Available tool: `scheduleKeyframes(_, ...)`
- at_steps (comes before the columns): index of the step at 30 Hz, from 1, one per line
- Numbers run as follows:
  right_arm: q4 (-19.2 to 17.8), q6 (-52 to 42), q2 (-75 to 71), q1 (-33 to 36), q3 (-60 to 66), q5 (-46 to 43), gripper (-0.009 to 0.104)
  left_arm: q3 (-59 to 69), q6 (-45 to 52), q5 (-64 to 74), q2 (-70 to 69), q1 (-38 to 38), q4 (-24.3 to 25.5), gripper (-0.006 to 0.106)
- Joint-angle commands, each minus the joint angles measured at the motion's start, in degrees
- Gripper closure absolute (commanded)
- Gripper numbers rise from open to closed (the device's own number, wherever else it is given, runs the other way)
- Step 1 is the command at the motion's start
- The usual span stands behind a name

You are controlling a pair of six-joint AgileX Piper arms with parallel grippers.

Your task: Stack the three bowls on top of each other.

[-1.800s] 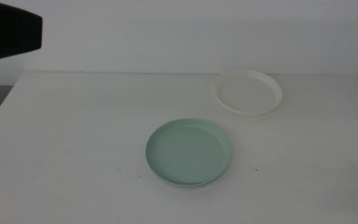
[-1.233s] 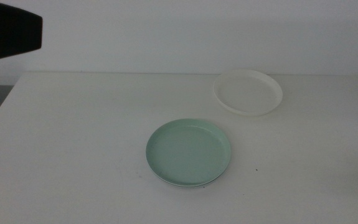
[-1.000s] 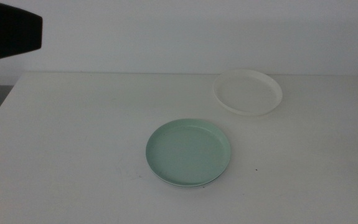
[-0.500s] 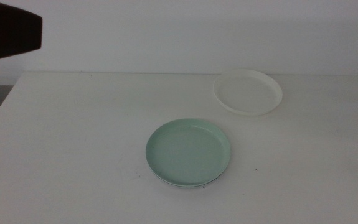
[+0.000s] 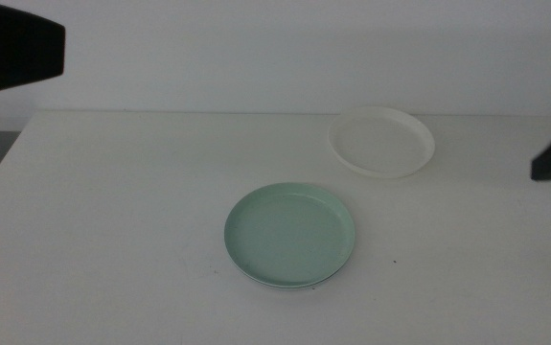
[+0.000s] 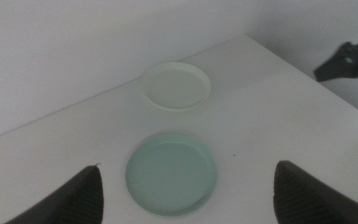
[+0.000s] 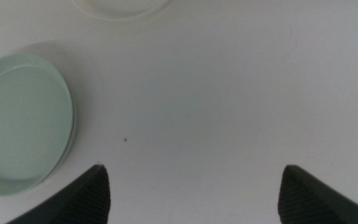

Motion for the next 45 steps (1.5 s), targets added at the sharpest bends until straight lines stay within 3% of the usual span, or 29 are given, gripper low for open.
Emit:
scheduleKeyframes(1,-0.32,-0.41,5.0,-0.07,-3.9,0.64,0.003,-0.19,-0.33,-0.77,-0.29,0.07,-0.32,0.007)
scheduleKeyframes(8,-1.53,-1.53,22.09,-0.07,-18.66,0.29,0.003,-0.19,-0.33,-0.77,-0.29,0.07,-0.32,0.007)
scheduleKeyframes(14,-0.09,-4.77,39.33,-0.07,-34.31,0.02,0.005,-0.19,-0.33,-0.77,-0.29,0.07,-0.32,0.007)
scheduleKeyframes(26,-0.51,-7.61,66.13,-0.99,-64.44,2.29,0.019,-0.19,-0.33,-0.77,-0.29,0.07,0.08,0.007)
scheduleKeyframes(30,1.41,-7.35,72.38,-1.36,-70.93,2.02,0.022,-0.19,-0.33,-0.77,-0.29,0.07,0.08,0.007)
scheduleKeyframes(41,2.1,-6.95,79.7,-1.97,-74.26,2.44,0.04,-0.19,-0.33,-0.77,-0.29,0.07,0.08,0.007)
scheduleKeyframes(43,2.47,-6.95,79.96,-1.97,-74.26,2.55,0.05,-0.19,-0.33,-0.77,-0.29,0.07,0.08,0.007)
scheduleKeyframes(45,2.57,-7.23,80.1,-1.97,-74.26,2.7,0.067,-0.19,-0.33,-0.77,-0.29,0.07,0.08,0.007)
